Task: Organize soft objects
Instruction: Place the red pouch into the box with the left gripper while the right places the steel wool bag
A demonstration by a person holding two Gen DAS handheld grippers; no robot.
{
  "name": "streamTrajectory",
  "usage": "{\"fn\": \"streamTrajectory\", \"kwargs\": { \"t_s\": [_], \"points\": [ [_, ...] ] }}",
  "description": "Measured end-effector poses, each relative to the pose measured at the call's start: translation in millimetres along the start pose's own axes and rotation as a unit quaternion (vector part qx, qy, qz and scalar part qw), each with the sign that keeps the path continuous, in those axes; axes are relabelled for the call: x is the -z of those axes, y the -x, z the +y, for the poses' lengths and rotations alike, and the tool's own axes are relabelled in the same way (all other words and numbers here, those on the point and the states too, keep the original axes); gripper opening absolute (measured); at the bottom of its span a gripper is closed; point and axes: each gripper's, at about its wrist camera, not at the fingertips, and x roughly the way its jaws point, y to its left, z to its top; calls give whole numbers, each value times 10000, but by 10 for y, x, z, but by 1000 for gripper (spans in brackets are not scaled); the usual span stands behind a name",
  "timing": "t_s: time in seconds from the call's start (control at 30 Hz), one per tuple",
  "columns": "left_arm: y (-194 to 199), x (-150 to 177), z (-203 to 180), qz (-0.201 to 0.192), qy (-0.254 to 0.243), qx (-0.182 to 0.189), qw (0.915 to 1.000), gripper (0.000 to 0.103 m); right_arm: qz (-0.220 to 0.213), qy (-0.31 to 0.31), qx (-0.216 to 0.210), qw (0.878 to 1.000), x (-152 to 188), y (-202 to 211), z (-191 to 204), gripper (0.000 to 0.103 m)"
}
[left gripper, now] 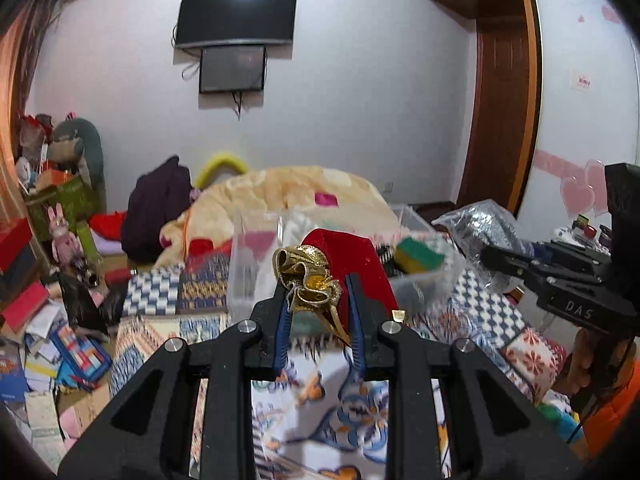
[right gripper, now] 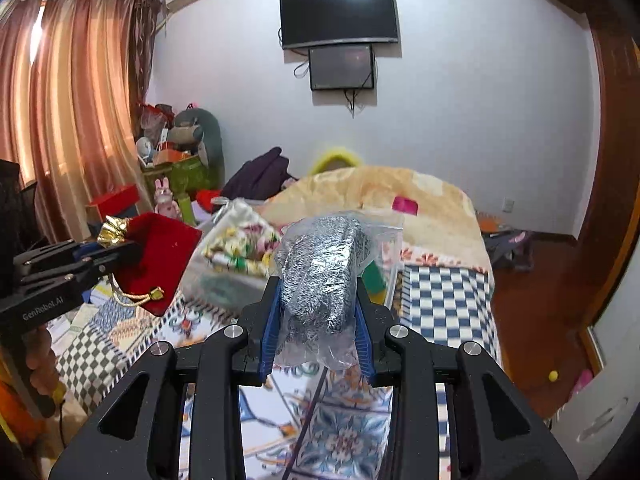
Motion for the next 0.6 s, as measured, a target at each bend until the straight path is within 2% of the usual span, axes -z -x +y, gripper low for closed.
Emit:
{"fn": "streamTrajectory", "kwargs": {
  "t_s": [0.23, 0.37, 0.6],
  "points": [
    [-254, -227, 2, -82, 17, -8, 10000, 25, -163, 11, 17, 9999, -185, -159, 6, 30],
    [-463, -292, 5, 3, 121, 58, 9999, 25, -183, 87, 32, 9998, -251, -278, 30, 30],
    [-913, -279, 14, 336, 198, 14, 9992, 25, 125, 225, 5, 9997, -254, -573, 60, 30]
  ]
}}
